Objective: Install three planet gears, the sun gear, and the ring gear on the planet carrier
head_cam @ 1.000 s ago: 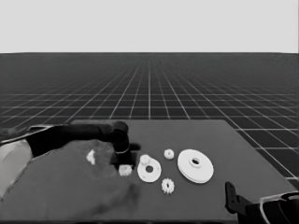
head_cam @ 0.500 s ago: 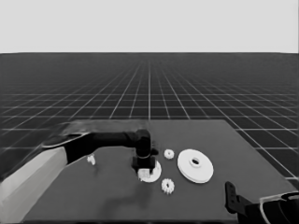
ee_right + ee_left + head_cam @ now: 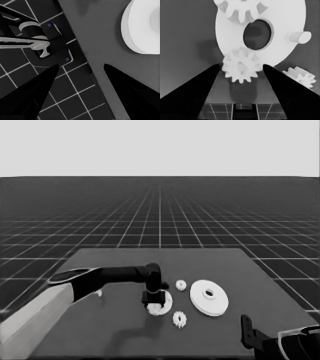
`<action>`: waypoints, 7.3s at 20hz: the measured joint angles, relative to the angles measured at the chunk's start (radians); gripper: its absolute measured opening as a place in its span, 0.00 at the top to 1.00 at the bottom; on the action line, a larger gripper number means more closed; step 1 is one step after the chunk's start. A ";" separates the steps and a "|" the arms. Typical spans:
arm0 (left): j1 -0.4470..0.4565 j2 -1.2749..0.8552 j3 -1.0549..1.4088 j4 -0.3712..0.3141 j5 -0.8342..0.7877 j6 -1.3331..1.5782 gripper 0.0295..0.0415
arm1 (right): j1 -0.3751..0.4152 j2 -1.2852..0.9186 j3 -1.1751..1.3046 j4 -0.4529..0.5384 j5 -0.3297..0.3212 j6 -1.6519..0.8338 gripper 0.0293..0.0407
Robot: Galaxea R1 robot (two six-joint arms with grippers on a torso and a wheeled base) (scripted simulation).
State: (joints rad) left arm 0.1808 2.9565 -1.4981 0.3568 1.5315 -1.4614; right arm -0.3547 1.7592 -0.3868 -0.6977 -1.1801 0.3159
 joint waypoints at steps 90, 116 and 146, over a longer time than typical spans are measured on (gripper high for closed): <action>-0.523 -1.202 1.080 -0.047 -0.855 1.812 0.25 | 0.209 1.192 -1.293 0.373 -0.296 0.974 0.31; -0.523 -1.202 1.080 -0.047 -0.855 1.812 0.25 | 0.346 0.968 -0.703 0.495 -0.404 1.322 0.19; -0.523 -1.202 1.080 -0.047 -0.855 1.812 0.25 | 0.343 0.967 -0.697 0.491 -0.405 1.326 0.85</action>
State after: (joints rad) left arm -0.3422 1.7549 -0.4178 0.3101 0.6764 0.3508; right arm -0.0116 2.7257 -1.0838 -0.2063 -1.5853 1.6420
